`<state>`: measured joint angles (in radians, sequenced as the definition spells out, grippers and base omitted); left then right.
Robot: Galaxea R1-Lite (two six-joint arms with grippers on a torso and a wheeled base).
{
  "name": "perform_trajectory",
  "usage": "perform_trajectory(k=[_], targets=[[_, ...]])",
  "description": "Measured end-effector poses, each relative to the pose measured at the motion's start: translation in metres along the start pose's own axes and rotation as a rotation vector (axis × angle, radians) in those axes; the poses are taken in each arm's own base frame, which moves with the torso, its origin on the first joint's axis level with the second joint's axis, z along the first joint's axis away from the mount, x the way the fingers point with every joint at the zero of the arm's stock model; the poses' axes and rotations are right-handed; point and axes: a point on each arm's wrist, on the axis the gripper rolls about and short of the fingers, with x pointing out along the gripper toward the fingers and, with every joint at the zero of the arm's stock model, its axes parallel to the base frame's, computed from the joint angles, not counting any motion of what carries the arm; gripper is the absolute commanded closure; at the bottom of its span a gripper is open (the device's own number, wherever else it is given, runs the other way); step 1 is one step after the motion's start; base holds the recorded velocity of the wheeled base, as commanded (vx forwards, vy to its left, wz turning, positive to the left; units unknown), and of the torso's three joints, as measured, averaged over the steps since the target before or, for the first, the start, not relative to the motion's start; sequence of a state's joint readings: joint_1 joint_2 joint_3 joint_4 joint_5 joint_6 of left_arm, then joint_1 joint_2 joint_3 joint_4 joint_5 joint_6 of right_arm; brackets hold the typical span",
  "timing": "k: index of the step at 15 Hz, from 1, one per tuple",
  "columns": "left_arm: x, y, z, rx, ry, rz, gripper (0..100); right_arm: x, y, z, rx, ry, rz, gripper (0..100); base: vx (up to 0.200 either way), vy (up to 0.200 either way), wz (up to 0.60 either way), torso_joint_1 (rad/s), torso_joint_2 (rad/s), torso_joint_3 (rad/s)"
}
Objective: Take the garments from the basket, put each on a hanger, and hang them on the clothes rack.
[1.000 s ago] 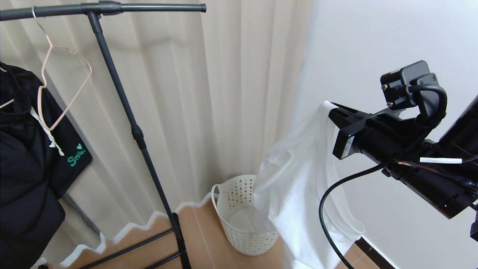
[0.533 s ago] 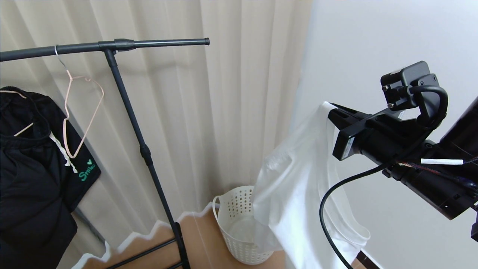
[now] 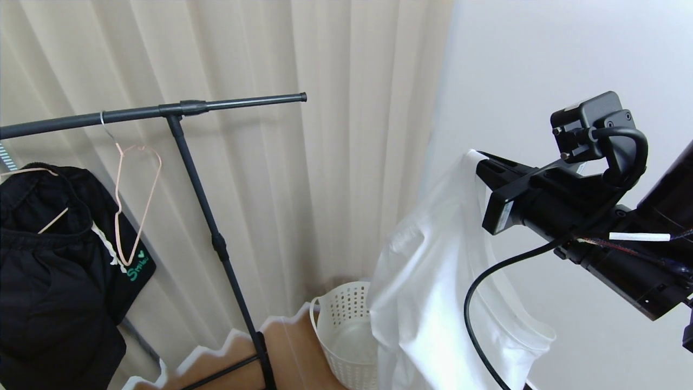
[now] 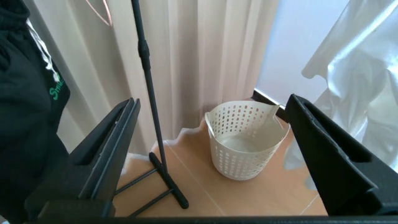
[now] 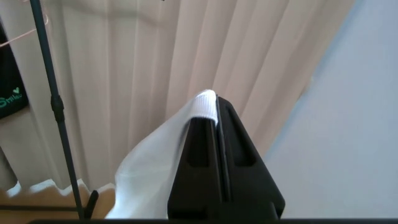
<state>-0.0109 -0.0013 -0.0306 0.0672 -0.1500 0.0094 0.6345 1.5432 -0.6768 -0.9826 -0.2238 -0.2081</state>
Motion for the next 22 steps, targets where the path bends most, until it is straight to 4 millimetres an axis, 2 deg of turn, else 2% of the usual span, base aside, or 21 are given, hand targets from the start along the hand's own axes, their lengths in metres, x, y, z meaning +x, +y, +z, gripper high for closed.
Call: perform_trajectory(k=[12, 17, 22], targets=[[0.0, 0.0, 0.0002, -0.001, -0.001, 0.001, 0, -0.001, 0.0, -0.0011, -0.005, 0.004, 0.001, 100, 0.0, 0.0, 0.0, 0.178, -0.4, -0.225], [0.0, 0.0, 0.0002, -0.001, -0.001, 0.001, 0, -0.0006, 0.0011, -0.0015, -0.008, -0.006, 0.04, 100, 0.0, 0.0, 0.0, 0.015, -0.03, -0.015], [0.0, 0.0, 0.0002, -0.001, -0.001, 0.001, 0, -0.0026, 0.001, -0.0016, -0.016, -0.05, 0.043, 100, 0.0, 0.0, 0.6, 0.003, 0.0, 0.002]])
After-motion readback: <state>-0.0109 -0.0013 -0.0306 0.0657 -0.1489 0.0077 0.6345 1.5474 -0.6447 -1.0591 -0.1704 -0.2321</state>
